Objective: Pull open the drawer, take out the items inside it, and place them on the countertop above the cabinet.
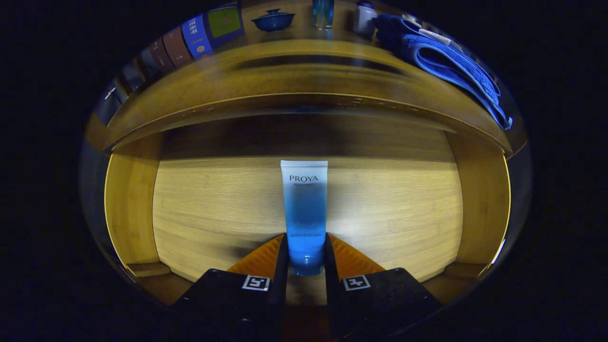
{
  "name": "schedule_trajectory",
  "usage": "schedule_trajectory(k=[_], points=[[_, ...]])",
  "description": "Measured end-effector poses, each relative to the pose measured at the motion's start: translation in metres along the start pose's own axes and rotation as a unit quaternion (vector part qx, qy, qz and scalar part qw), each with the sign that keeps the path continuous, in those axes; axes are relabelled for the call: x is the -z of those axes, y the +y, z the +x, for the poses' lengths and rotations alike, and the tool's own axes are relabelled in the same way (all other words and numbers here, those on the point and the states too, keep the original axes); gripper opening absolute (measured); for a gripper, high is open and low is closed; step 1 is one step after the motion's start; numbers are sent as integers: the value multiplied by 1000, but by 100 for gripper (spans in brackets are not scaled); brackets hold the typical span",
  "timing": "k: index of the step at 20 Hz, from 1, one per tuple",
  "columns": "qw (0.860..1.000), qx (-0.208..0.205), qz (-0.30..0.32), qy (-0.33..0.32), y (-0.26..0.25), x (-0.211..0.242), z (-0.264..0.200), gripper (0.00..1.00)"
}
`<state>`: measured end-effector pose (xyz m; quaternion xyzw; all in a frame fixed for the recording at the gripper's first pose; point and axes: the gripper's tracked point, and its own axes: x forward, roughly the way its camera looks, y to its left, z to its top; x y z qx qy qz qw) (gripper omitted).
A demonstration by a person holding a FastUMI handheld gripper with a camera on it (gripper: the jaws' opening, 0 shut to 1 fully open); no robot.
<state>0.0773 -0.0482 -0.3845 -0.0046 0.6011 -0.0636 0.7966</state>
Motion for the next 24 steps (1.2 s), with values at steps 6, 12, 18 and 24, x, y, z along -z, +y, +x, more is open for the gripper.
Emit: schedule_trajectory(k=[6, 12, 18, 24], points=[[998, -16, -6, -56, 5, 4, -45, 41], [990, -40, -4, -137, 8, -2, -127, 41], [979, -49, -9, -196, 13, -77, -171, 41], [981, -40, -5, -190, 14, -162, -138, 41]])
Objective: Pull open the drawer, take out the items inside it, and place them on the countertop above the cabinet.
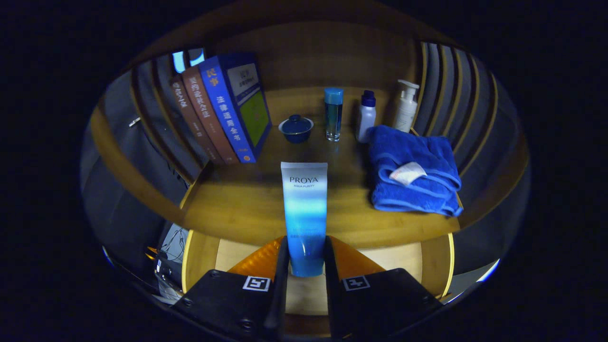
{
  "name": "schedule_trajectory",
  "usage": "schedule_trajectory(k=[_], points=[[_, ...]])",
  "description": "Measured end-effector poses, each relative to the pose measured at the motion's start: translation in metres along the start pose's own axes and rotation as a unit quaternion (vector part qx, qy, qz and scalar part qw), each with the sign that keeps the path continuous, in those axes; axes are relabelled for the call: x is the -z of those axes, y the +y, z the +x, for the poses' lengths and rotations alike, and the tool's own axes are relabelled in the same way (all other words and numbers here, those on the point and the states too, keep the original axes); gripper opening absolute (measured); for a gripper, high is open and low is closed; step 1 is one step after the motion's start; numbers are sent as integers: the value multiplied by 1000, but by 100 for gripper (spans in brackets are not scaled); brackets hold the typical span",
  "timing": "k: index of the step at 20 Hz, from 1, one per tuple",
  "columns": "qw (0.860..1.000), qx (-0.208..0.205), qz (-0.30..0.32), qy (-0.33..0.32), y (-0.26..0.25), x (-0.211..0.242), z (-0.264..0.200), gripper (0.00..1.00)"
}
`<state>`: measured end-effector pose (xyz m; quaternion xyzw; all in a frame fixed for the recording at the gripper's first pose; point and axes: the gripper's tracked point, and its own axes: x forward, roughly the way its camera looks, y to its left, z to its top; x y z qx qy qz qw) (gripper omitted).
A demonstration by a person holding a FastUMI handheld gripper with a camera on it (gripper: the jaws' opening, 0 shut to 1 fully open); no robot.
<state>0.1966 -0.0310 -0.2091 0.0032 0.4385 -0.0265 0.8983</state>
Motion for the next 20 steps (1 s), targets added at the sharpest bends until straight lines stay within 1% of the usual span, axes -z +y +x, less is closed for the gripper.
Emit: schedule_trajectory(k=[3, 7, 12, 15, 19, 20], points=[[1000, 8, 9, 16, -6, -16, 40, 41], [999, 20, 15, 27, -13, -27, 72, 41], [999, 28, 15, 41, -21, -22, 86, 41], [999, 19, 20, 30, -19, -24, 87, 47], [1000, 14, 25, 1, -16, -33, 62, 99], [1000, 15, 22, -8, -16, -34, 54, 99]])
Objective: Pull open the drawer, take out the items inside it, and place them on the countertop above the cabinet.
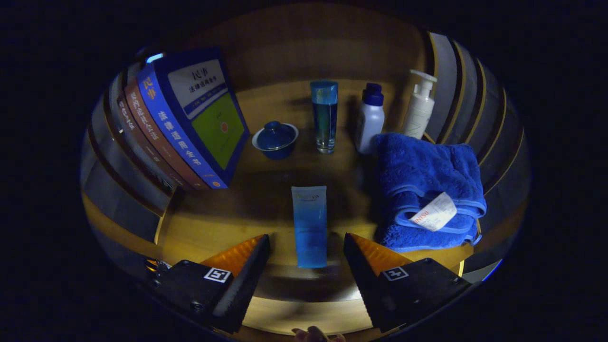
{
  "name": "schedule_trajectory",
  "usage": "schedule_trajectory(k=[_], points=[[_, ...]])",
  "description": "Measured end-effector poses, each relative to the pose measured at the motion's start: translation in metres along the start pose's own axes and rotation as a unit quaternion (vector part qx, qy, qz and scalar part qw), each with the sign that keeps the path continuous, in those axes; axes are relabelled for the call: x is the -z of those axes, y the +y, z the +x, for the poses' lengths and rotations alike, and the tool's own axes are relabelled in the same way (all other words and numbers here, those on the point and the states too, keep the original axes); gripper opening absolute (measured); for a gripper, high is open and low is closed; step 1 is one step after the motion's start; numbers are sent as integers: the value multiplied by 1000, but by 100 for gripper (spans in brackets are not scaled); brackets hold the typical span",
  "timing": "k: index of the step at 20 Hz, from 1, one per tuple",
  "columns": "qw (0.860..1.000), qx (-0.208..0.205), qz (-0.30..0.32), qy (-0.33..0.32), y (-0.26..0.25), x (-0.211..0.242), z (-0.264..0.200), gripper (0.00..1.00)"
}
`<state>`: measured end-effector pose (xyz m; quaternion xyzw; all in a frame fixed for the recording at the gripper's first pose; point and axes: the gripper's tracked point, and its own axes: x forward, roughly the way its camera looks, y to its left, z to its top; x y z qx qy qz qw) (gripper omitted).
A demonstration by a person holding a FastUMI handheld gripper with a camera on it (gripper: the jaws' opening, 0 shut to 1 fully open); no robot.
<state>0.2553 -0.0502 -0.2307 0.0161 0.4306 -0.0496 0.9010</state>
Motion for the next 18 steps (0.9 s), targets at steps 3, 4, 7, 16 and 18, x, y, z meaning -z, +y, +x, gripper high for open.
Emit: schedule_trajectory(k=[3, 4, 7, 16, 18], points=[[999, 7, -9, -34, -2, 2, -28, 99], [999, 8, -10, -45, -1, 4, -39, 99], [996, 3, -7, -87, 2, 8, -80, 99], [968, -25, -20, -249, 18, 49, -211, 100], [959, -32, -21, -280, 19, 69, -228, 99]])
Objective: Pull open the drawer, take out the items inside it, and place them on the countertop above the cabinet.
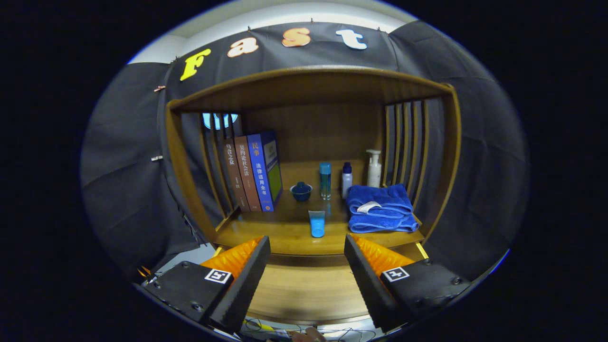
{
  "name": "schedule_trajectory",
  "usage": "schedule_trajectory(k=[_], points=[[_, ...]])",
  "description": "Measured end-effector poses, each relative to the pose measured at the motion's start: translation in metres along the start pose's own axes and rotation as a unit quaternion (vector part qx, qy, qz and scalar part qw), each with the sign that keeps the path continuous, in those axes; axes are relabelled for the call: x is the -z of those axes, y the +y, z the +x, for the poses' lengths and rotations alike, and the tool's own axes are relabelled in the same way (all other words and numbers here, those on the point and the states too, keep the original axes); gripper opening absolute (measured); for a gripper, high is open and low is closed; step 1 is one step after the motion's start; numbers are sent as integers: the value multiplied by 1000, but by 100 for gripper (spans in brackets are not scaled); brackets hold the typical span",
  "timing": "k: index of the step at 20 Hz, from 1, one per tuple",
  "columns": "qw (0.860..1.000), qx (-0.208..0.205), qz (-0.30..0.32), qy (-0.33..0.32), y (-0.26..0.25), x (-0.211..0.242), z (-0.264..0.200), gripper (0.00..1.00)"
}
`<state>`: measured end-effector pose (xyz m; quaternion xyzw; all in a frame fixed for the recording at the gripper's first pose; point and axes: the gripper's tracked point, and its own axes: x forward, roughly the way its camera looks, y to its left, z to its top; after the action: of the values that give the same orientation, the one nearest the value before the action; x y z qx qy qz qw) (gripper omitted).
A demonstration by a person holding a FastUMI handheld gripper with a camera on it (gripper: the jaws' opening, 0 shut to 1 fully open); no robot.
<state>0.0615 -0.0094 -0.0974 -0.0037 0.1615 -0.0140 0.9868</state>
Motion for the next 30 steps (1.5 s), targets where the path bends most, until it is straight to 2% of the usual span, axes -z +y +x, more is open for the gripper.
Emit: schedule_trajectory(k=[4, 10, 18, 23, 30], points=[[999, 3, 7, -36, -3, 38, -38, 99], [999, 10, 17, -39, -9, 113, -62, 99], [999, 28, 29, 23, -27, 212, -48, 100], [998, 30, 26, 39, -24, 228, -34, 100], [998, 32, 37, 41, -22, 217, -14, 99]])
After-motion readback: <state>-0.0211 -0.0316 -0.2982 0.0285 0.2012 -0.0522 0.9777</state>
